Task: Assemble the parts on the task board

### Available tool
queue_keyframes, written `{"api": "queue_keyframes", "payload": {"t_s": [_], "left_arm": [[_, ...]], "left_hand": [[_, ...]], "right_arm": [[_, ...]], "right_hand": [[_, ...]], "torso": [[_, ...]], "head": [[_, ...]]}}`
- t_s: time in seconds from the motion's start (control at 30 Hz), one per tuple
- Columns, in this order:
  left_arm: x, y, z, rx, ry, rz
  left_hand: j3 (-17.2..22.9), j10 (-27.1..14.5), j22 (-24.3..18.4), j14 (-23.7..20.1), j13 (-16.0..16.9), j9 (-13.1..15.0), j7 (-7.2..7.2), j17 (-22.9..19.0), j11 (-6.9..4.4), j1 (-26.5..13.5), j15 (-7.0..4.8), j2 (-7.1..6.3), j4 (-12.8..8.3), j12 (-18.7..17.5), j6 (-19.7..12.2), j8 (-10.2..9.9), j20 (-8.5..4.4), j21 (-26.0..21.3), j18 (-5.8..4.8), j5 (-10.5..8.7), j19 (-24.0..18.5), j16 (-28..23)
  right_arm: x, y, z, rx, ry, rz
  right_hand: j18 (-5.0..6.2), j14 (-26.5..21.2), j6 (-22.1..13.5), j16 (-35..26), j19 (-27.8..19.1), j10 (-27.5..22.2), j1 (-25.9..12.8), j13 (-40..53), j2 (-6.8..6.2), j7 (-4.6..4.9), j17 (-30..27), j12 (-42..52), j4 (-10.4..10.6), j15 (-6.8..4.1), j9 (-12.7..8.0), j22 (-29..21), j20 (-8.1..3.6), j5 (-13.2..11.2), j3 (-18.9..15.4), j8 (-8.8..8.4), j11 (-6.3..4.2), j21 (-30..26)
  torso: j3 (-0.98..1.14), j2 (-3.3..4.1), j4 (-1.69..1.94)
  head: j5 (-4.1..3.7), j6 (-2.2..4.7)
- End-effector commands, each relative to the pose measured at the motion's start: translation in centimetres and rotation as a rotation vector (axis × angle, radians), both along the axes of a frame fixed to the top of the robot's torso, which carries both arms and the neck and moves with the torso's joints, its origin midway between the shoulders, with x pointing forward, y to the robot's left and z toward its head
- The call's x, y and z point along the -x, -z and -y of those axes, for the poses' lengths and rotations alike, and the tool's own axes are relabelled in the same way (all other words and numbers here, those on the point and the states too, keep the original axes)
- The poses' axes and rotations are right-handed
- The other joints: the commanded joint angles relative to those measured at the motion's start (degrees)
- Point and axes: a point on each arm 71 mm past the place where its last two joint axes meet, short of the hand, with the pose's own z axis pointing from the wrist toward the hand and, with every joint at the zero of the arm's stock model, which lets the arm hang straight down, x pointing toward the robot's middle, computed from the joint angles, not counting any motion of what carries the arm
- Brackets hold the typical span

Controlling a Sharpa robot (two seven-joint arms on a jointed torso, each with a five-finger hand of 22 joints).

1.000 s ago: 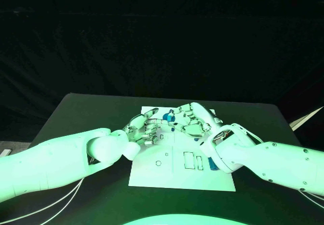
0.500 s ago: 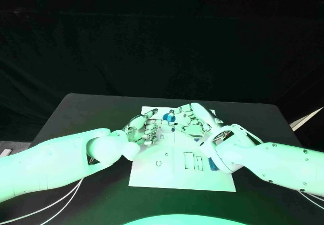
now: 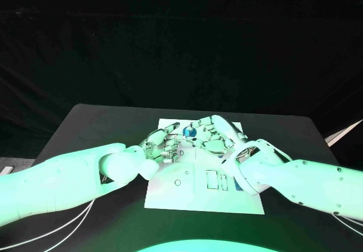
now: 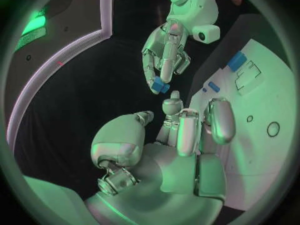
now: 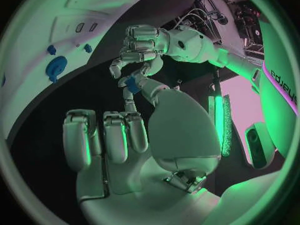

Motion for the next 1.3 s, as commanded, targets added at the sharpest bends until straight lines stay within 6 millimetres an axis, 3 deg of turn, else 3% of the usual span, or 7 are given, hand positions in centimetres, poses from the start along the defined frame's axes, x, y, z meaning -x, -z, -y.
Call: {"api": "queue_keyframes", "payload": {"t_s": [0.03,1.3], "left_arm": [[0.05,-0.17,0.31,0.011,0.011,0.007],[0.07,-0.33,0.06,0.027,0.012,0.017]], "left_hand": [[-3.4,0.6,0.8,4.2,1.3,0.6,0.26,10.6,0.02,0.7,0.25,-0.59,0.3,0.3,-0.6,-1.0,0.42,0.6,-0.69,-0.30,0.1,1.0],[-3.8,2.0,2.1,4.6,3.1,1.6,-0.60,11.7,-0.68,0.7,-0.25,-0.20,0.3,0.8,3.1,-0.3,0.40,1.5,-0.92,-0.25,0.8,1.4]], "right_arm": [[-0.09,0.10,-0.11,0.003,-0.002,-0.004],[-0.51,0.38,0.27,0.017,0.012,-0.012]], "right_hand": [[-1.13,6.3,2.4,0.8,4.3,4.7,-1.6,13.9,0.93,-0.15,15.7,0.9,-0.2,-0.66,3.5,13.6,-0.80,0.3,2.9,3.28,-0.87,0.9],[-1.13,6.3,2.4,0.8,4.3,4.7,-1.6,13.9,0.93,-0.15,15.7,0.9,-0.2,-0.66,3.5,13.6,-0.80,0.3,2.9,3.28,-0.87,0.9]], "torso": [[-0.01,0.05,0.04],[-0.01,0.02,0.02]], "head": [[0.12,-0.10],[0.13,-0.24]]}}
